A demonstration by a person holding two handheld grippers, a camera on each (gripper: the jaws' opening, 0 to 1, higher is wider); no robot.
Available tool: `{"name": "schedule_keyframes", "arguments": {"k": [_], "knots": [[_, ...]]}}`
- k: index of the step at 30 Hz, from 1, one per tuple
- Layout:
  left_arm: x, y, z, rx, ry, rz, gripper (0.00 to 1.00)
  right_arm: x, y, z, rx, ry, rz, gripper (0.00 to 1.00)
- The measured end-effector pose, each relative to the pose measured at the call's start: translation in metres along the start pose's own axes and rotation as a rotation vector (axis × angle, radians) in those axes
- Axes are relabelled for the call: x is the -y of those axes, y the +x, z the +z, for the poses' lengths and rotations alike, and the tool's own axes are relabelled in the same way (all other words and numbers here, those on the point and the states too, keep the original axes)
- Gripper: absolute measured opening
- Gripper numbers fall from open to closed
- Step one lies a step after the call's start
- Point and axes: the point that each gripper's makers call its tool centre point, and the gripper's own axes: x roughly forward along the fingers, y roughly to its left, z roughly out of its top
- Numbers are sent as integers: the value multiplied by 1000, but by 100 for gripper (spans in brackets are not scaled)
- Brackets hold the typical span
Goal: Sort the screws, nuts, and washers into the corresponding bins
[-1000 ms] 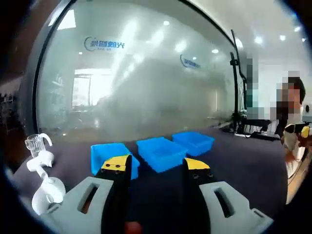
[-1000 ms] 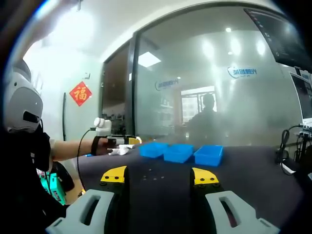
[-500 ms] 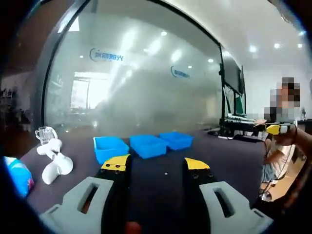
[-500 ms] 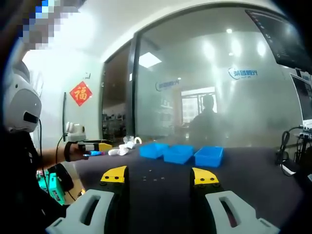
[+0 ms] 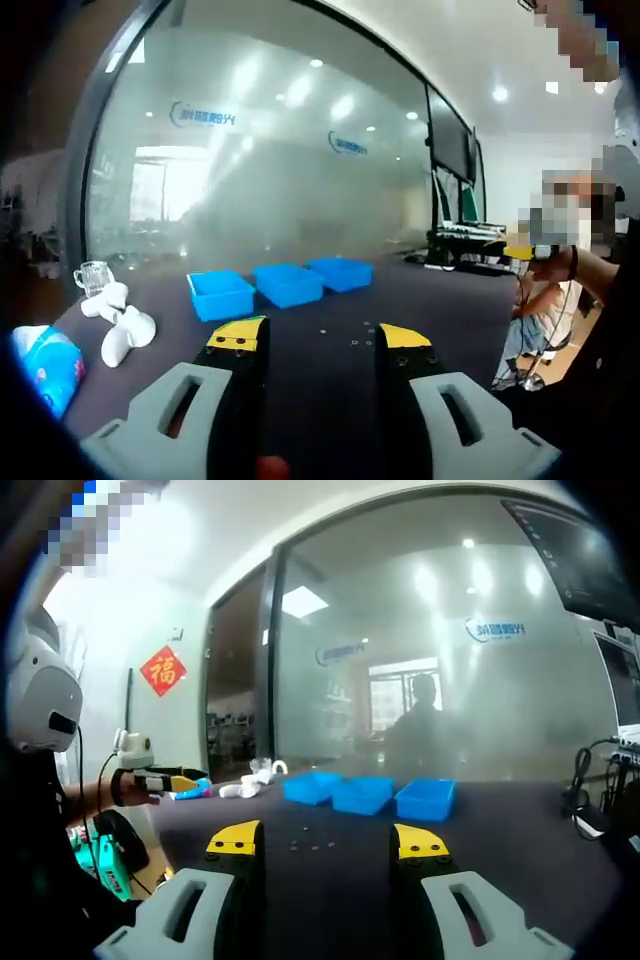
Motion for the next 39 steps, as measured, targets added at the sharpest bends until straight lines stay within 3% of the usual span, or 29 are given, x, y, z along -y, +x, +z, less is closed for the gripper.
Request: {"name": "schedule_keyframes", "arguments": {"k": [4, 8, 11, 20, 25, 31, 39], "knots": [[3, 0, -4, -28, 17, -53, 42, 0, 0, -1, -1, -1, -2, 45], [11, 3, -8, -57, 1, -149, 43, 1, -2, -1, 1, 1, -1, 45], [20, 5, -7, -68, 38, -213, 43, 2, -2, -2, -3, 0, -4, 45], [32, 15, -2, -89, 27, -312, 43, 4, -4, -3, -3, 2, -12, 45], [33, 21, -1, -101, 23, -343, 43, 3, -4, -3, -3, 1, -12, 45], [25, 34, 3, -109, 32, -325, 41, 4, -3, -3, -3, 2, -14, 45], [20, 57, 5, -160, 43, -349, 42, 4, -2, -4, -5, 6, -14, 45]]}}
